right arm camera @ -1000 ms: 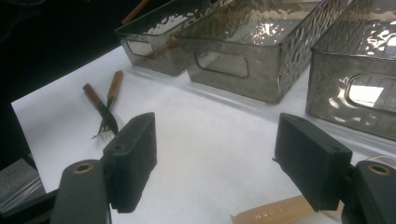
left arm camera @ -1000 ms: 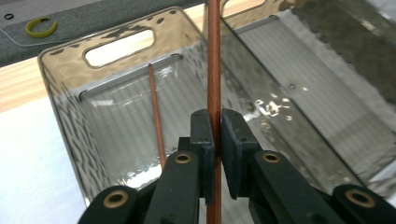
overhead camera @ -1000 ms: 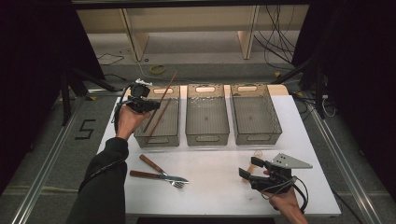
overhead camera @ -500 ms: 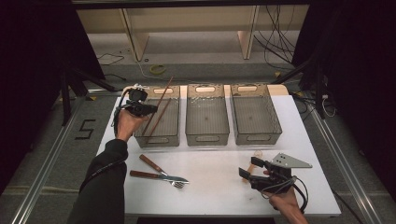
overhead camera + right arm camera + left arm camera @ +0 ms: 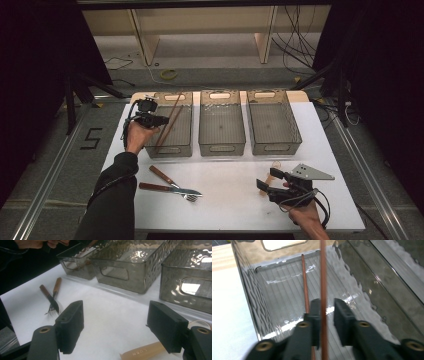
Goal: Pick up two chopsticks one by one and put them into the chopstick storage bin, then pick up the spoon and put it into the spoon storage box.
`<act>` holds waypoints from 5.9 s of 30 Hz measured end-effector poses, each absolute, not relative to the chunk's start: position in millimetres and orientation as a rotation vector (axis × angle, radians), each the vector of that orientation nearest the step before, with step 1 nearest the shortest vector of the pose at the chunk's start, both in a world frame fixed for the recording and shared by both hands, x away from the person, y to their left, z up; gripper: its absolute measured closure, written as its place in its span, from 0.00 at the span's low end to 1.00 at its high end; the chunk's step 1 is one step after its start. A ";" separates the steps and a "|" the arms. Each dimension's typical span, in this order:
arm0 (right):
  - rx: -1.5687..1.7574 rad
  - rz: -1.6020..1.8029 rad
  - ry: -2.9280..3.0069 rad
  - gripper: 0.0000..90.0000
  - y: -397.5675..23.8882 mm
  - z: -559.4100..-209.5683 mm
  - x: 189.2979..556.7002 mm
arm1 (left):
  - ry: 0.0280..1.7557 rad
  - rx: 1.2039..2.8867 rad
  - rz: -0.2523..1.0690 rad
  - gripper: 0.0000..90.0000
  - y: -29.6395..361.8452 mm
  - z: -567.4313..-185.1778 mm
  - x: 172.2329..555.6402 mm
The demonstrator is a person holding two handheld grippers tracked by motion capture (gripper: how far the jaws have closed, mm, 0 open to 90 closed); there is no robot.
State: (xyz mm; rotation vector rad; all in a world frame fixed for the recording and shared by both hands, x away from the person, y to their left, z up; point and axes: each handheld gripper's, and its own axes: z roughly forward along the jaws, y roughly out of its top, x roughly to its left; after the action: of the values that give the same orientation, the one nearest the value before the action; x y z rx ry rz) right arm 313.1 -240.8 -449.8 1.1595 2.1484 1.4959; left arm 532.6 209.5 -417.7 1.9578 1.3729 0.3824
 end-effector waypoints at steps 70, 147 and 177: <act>1.459 0.846 2.134 0.25 -203.9 -476.6 325.8 | 0.991 1.825 0.308 0.22 177.7 -453.3 346.5; 1.538 0.719 2.231 0.72 -213.7 -477.1 332.8 | 0.937 1.908 0.360 0.26 170.3 -458.5 329.2; 1.459 1.018 2.226 0.84 -221.2 -451.7 328.5 | 0.908 1.889 0.350 0.24 176.7 -458.6 331.5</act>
State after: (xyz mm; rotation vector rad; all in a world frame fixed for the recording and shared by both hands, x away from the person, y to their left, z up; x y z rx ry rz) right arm 328.5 -221.2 -451.7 1.4591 2.2264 1.0178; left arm 331.5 176.7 -458.6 1.8891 0.9084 0.3502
